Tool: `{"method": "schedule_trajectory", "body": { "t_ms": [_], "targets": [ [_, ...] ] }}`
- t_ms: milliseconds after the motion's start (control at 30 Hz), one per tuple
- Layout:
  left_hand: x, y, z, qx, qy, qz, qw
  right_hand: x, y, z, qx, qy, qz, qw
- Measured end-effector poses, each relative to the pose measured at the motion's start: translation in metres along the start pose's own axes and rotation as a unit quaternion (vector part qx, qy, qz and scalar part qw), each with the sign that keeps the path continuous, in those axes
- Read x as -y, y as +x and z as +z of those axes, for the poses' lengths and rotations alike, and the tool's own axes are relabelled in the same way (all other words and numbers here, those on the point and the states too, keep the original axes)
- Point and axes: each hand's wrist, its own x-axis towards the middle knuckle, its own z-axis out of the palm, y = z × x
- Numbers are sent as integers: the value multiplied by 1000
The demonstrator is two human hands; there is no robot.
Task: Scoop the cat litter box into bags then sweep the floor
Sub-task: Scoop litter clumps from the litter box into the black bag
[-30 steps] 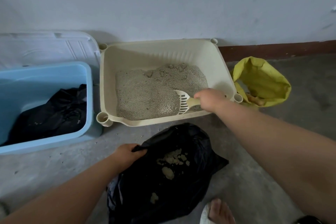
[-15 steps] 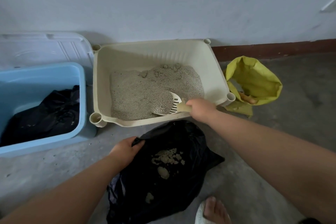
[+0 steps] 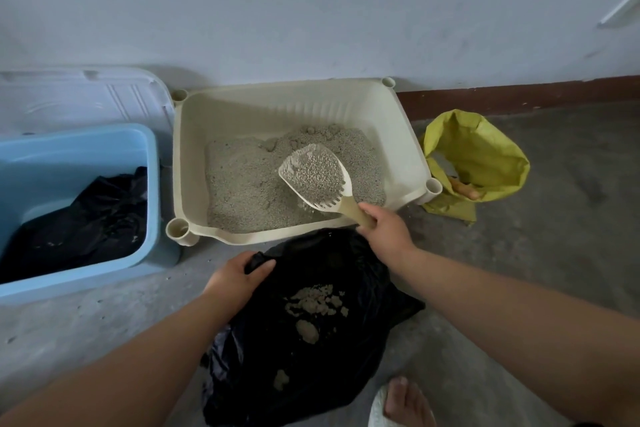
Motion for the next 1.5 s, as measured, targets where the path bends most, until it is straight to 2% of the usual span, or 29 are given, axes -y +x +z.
{"method": "schedule_trajectory", "body": {
  "t_ms": [333, 700, 867, 1033, 1167, 1367, 1500],
  "targets": [
    [-5, -4, 2, 7, 2, 14, 1000, 11, -9, -4, -35, 52, -29, 998],
    [-6, -5, 0, 10, 10, 11, 1000, 13, -4, -4, -52, 46, -28, 997],
    [-4, -6, -1, 13, -10, -2, 1000, 12, 0, -5, -50, 3, -18, 999],
    [-4, -7, 0, 23, -97, -28, 995, 12, 0, -11, -36, -62, -14, 997],
    [-3, -4, 0, 4, -99, -40, 994, 14, -5, -18, -46, -48, -63, 996],
    [-3, 0, -4, 4, -106, -69, 992, -9, -30, -23, -6, -83, -163, 983],
    [-4, -2, -5, 6, -172, -81, 982, -29, -43, -18, -4, -188, -254, 949]
  ]
}}
